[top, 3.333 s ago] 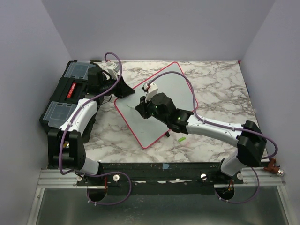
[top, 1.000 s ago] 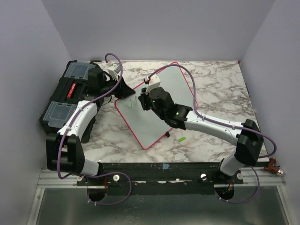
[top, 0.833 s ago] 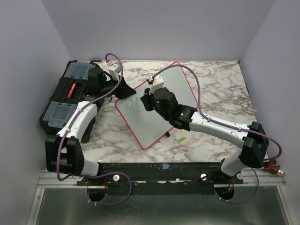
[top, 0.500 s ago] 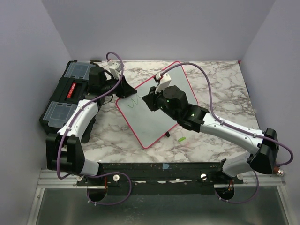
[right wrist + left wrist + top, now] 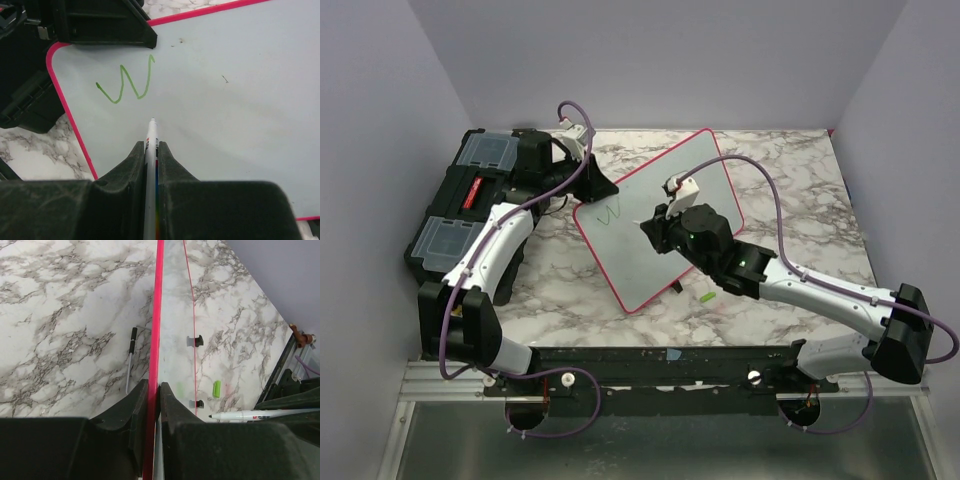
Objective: Write a sentence on the whiteboard
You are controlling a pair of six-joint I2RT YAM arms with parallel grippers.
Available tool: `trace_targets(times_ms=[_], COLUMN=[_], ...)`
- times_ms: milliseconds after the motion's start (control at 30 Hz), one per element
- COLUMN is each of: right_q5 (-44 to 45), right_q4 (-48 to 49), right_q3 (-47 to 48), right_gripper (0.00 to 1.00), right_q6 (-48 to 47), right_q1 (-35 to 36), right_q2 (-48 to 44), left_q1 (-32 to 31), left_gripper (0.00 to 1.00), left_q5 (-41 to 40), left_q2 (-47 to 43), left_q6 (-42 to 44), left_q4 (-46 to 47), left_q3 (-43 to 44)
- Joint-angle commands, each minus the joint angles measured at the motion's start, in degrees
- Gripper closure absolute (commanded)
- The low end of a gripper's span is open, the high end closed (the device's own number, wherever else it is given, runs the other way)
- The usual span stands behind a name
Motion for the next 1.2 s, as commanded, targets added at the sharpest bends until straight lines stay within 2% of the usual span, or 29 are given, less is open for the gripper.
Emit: trace_targets(times_ms=[0,333,600,1167], right_q5=[0.78,2.2,0.27,-5.46], right_q4=[7.13,12.21,13.39,14.23], right_q3=[-2.39,-0.52,0.35,-0.26], right_gripper=[0.99,0.99,0.99,0.99], right_q6=[-0.69,-4.36,-3.07,-1.39], right_q1=[-0.09,-0.81,-3.68,-3.95], right_q2=[-1.12,0.65,3.14,4.24], left_q1=[0.0,-0.17,-0.64,-0.71], left_gripper=[1.0,1.0,1.0,1.0], left_q5=[-1.94,-2.39,-3.8,-3.1], left_q2=[-1.56,-4.18,-6.51,-7.45], left_q6=[2.66,3.52,2.37,2.29], left_q4=[0.18,0.55,3.72,8.1], left_q3=[1.48,-0.63,-4.27,-8.27])
